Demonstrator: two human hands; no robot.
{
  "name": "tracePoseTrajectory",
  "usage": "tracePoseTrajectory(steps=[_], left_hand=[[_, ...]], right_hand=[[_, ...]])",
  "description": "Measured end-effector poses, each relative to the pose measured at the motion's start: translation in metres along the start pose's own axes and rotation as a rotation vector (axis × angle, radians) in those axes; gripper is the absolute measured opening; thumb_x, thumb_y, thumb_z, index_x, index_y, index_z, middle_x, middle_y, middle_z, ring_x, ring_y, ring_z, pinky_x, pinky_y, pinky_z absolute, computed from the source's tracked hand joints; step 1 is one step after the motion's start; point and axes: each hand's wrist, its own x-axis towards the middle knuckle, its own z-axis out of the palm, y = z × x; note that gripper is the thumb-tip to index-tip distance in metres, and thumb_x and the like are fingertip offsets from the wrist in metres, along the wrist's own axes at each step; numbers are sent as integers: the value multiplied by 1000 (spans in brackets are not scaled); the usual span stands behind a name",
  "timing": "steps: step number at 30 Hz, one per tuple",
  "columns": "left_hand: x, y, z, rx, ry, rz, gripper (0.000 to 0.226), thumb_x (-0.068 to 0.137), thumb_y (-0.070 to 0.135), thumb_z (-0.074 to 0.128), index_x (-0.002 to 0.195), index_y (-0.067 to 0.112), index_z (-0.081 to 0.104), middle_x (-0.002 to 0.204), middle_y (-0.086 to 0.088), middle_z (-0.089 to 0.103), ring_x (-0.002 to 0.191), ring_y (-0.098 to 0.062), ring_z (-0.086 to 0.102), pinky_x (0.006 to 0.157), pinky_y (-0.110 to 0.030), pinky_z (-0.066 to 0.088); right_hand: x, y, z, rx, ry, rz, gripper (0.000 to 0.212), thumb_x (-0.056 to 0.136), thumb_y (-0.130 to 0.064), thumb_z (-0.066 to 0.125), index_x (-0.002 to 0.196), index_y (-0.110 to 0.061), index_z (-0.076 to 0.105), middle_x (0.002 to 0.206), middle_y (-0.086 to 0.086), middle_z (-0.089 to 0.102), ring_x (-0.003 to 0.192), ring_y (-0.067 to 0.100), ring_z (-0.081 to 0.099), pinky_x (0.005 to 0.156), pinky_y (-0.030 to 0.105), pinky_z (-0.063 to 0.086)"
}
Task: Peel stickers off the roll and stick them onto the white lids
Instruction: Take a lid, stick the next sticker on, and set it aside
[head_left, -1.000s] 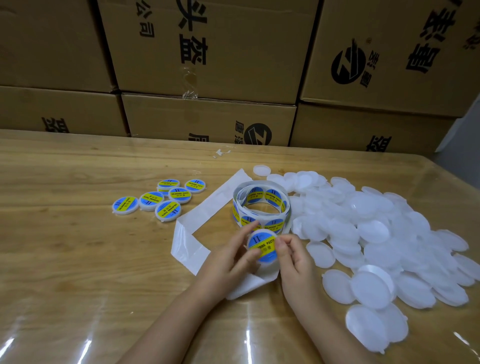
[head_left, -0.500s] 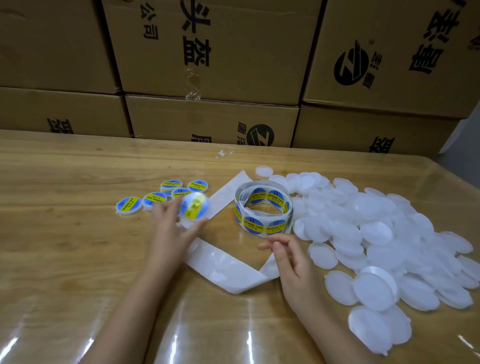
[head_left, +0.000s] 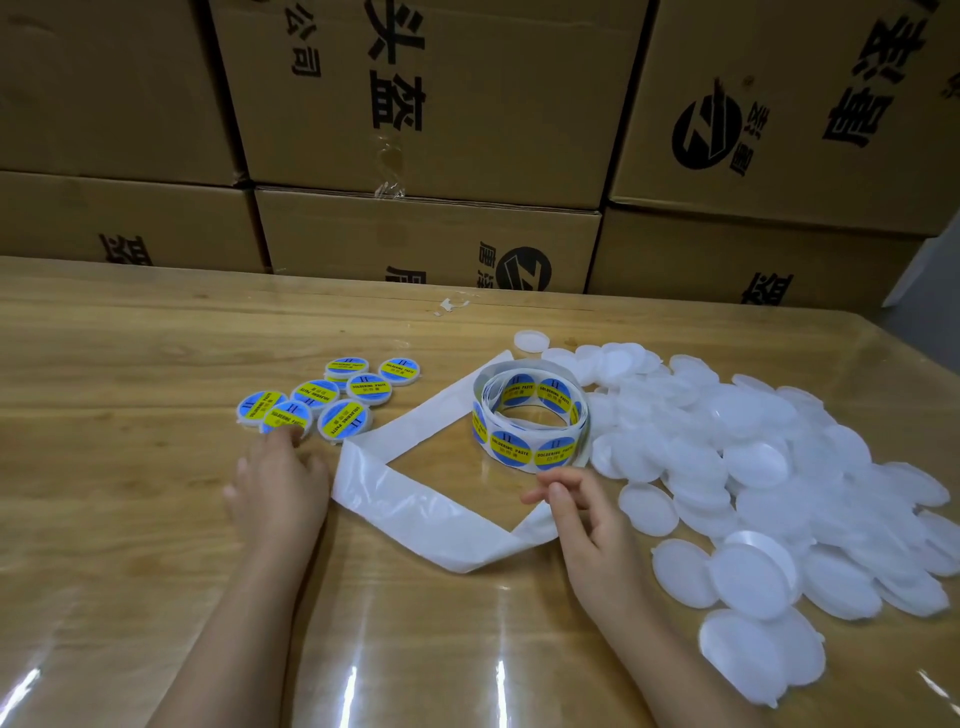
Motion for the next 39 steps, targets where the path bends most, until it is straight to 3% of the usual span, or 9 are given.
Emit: tracePoseTrajectory(steps=[5,12,15,17,19,22,28,35,39], left_hand=[[-3,-1,3,166,-30,38,40,87,12,50,127,11,53,138,-11,46,120,-34,42,98,-45,28],[-3,-2,7,97,-30,115,44,85,4,41,124,18,56,125,-13,57,115,-32,47,95,-42,28],[0,7,0,-265,36,123,36,88,0,40,114,15,61,120,-9,59,113,-33,49,89,-37,36],[-11,30,-8,-655,30,173,28,90,0,43,98,19,63,110,0,61,107,-24,55,77,-16,40],[-35,58,-15,-839,-49,330,23,88,8,50,88,28,61,97,10,62,93,-16,60,70,-8,40],[-82,81,-9,-776,-281,703,13,86,31,50,91,29,62,92,12,62,82,-4,58,73,-13,42],[-119,79,18,-181,-308,1192,38,83,45,57,114,22,61,102,5,60,92,-15,58,76,-32,47],[-105,71,18,-189,-291,1045,36,87,21,54,122,29,55,91,14,60,87,-10,59,79,-32,37],[-102,71,17,-324,-268,825,43,81,21,51,124,30,53,71,16,57,79,-1,53,86,-18,28]], right_hand=[[-1,-1,-1,-11,1,5,22,98,-21,47,92,-37,59,88,-14,70,89,7,61,70,12,42],[1,-3,-3,-36,59,-38,27,96,-13,44,91,-33,61,94,-9,67,85,4,59,65,8,39],[2,-2,-3,-100,125,-64,28,91,-12,41,94,-30,63,99,-11,62,91,2,54,72,8,39],[5,-2,-3,-173,203,-116,30,86,-9,38,97,-24,62,101,-12,59,99,5,52,81,15,40],[7,-2,-4,-321,315,-130,29,80,-2,42,95,-15,64,100,-2,58,99,19,54,83,32,43],[10,3,-7,-829,370,-61,33,65,10,62,92,-9,66,98,13,59,89,37,58,77,47,43],[10,13,-16,-1218,115,185,35,91,-15,41,124,-27,45,122,0,44,115,22,43,85,36,25],[10,15,-15,-1281,58,170,43,89,-9,42,129,-28,41,113,0,49,105,23,49,85,35,28],[11,5,-12,-1102,203,50,48,67,5,67,110,-16,65,85,8,58,77,31,59,74,40,39]])
